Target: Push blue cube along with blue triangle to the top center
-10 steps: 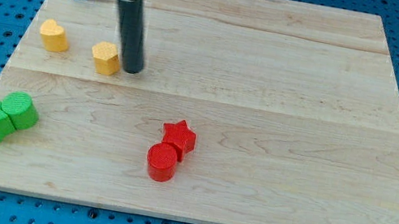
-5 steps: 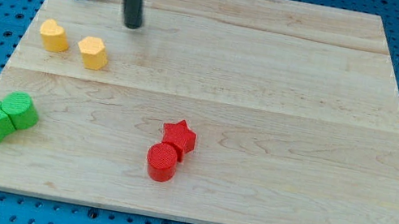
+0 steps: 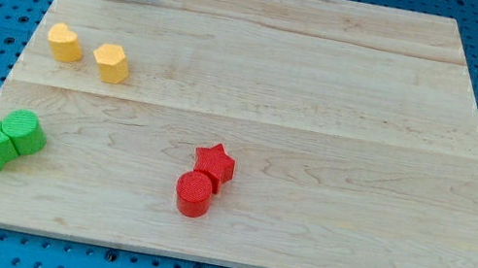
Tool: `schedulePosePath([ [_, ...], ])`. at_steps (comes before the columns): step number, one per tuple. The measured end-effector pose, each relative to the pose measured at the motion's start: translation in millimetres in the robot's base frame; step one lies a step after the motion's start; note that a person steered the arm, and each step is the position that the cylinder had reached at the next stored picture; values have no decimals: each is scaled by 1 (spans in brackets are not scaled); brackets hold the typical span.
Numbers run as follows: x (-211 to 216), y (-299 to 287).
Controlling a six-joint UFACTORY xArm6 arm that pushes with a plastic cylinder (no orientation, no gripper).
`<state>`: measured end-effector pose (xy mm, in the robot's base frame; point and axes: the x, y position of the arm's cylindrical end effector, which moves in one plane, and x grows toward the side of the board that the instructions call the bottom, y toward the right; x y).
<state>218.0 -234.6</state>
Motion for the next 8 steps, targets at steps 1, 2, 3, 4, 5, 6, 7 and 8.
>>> schedulePosePath([
  [1, 0, 0],
  [2, 0, 8],
  [3, 0, 27],
  [4, 0, 55],
  [5, 0, 89],
  [6, 7, 106],
  [7, 29, 119],
  [8, 34, 155],
])
